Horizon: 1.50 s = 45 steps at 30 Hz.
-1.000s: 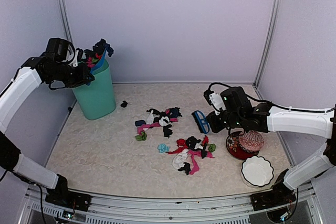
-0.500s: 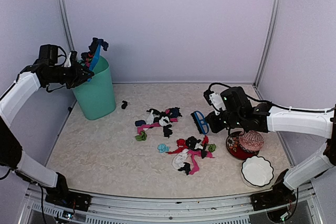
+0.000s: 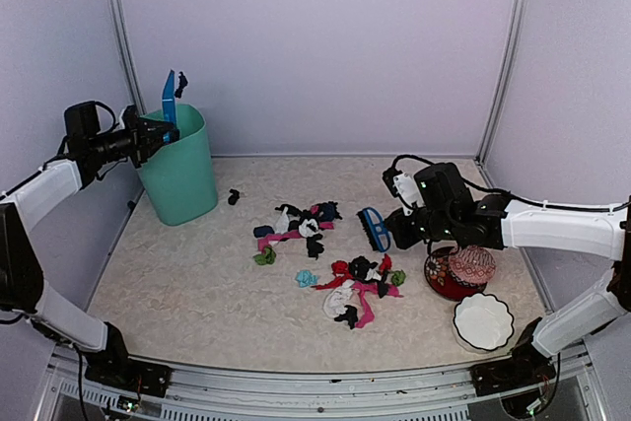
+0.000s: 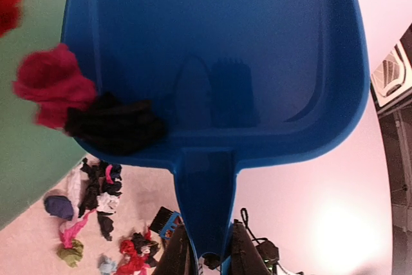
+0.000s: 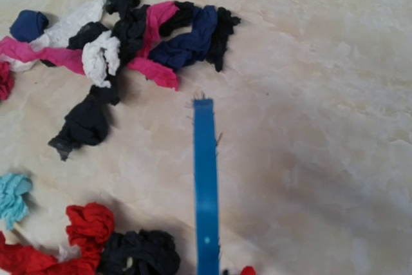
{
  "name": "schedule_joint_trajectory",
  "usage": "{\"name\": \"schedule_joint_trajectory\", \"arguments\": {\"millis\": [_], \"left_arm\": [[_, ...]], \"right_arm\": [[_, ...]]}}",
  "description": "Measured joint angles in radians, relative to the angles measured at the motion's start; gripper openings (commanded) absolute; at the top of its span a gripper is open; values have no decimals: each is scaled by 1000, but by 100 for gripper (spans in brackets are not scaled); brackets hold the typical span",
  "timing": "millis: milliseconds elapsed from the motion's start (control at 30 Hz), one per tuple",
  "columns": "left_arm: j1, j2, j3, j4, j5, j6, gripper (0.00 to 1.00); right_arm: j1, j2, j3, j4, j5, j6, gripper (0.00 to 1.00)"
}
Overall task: Sweep away the paper scraps from the table
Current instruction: Dump the paper scraps in the dustpan into the trash bin, then sweep the paper scraps at the center of the board.
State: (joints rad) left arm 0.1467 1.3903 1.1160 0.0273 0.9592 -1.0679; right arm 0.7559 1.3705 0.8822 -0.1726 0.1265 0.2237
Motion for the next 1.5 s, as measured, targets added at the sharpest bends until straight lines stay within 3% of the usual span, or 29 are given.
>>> {"name": "schedule_joint_trajectory", "arguments": {"millis": [133,367,500,767,900,1200,1500], "left_arm": [[0,5,-81,253,31,-228,0],[0,11,-165,511,24,-459,0],[0,11,-195,617,15,-543,0],[-2,-29,-196,652,9,-562,0],[-12,-97,-167,546,9,-459,0],[-105,-224,-8,102,-33,-22,0],[-128,-341,-27,-214,-168,324,0]], "right_arm": [[0,0,-5,11,-3,3,0],[0,0,-12,19,-11,3,0],[0,-1,-13,22,-17,5,0],[0,-26,-26,47,-72,27,0],[0,-33,-26,71,-108,51,0],[-6,-23,17,248,-235,188,0],[-69,192,113,505,-397,379,0]]}}
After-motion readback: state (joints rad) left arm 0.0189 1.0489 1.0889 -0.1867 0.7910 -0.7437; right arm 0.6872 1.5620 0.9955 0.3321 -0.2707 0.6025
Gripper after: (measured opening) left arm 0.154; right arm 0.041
